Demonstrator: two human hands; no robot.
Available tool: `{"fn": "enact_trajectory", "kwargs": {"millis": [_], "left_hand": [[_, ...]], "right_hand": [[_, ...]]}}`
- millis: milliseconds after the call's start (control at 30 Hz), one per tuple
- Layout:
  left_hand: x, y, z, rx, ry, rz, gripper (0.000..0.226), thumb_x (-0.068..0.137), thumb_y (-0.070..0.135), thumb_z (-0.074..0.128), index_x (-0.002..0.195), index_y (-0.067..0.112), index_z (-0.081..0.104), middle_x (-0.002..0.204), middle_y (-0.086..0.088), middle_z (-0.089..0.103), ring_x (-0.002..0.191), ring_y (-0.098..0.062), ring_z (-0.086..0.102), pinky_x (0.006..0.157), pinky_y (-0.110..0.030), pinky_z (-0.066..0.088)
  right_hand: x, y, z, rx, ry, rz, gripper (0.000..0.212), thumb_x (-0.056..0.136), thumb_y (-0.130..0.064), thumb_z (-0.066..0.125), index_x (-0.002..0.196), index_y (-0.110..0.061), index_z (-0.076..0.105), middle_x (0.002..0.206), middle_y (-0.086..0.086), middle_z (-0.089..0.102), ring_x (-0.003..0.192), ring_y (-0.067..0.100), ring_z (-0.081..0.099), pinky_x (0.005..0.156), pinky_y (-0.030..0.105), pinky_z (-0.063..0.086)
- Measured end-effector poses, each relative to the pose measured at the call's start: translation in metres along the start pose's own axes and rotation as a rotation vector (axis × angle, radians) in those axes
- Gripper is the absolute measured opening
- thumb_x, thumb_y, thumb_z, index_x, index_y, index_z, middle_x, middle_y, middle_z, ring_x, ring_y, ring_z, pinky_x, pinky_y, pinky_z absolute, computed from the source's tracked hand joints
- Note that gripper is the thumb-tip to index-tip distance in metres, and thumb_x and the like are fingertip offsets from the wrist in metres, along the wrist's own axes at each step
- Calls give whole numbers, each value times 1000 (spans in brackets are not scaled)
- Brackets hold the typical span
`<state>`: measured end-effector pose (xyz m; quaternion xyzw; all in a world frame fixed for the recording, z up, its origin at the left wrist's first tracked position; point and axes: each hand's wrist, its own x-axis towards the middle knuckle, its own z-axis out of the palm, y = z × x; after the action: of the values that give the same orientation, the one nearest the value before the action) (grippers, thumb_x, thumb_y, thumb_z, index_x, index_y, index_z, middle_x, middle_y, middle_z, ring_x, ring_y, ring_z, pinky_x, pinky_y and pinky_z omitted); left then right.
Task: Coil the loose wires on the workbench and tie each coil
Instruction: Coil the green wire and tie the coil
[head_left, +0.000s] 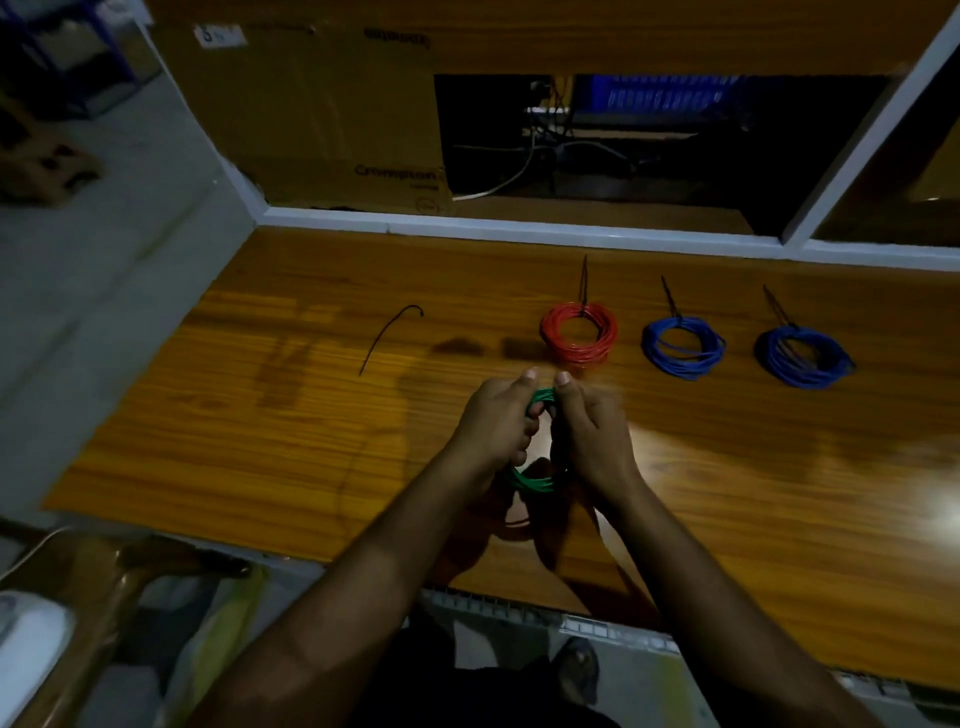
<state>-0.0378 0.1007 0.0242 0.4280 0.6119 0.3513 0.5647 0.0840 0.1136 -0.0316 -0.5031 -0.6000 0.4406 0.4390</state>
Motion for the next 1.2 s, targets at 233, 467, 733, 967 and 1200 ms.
{"fn": "enact_trajectory", "kwargs": {"millis": [233, 467, 733, 967, 1200], "left_hand": [[18, -11, -27, -91, 39, -30, 39, 107, 30, 36, 73, 16, 48, 49, 9, 31, 38, -5, 24, 43, -19, 19], [34, -18, -97, 54, 71, 141, 44, 104, 38, 40, 64, 20, 47, 50, 10, 38, 44, -12, 30, 50, -29, 23], [55, -42, -193, 235, 145, 217, 44, 106, 33, 39, 65, 19, 50, 57, 2, 46, 49, -16, 41, 53, -29, 30], [64, -32, -264, -66, -14, 17, 40, 106, 37, 40, 71, 19, 45, 53, 8, 37, 42, -8, 28, 44, -22, 20], [62, -21, -280, -151, -110, -9, 41, 105, 38, 41, 69, 19, 41, 50, 10, 33, 41, -7, 22, 41, -19, 16]], "right_hand": [[6, -6, 20, -341, -113, -287, 23, 106, -35, 38, 111, -17, 52, 88, -3, 60, 71, 7, 58, 58, 27, 46], [31, -30, 71, -420, -98, -263, 31, 102, -46, 38, 86, -27, 58, 65, -5, 55, 56, 9, 50, 51, 34, 40], [59, -59, 169, 185, -202, 262, 41, 106, -28, 41, 78, -6, 60, 63, 11, 55, 54, 18, 54, 54, 26, 42], [144, -16, 195, -512, 219, 249, 24, 96, -32, 61, 113, -16, 57, 97, 0, 62, 88, 19, 62, 74, 38, 58], [166, -27, 210, -955, 67, 173, 15, 98, -30, 53, 109, -20, 56, 103, 6, 58, 84, 21, 57, 70, 39, 54]]}}
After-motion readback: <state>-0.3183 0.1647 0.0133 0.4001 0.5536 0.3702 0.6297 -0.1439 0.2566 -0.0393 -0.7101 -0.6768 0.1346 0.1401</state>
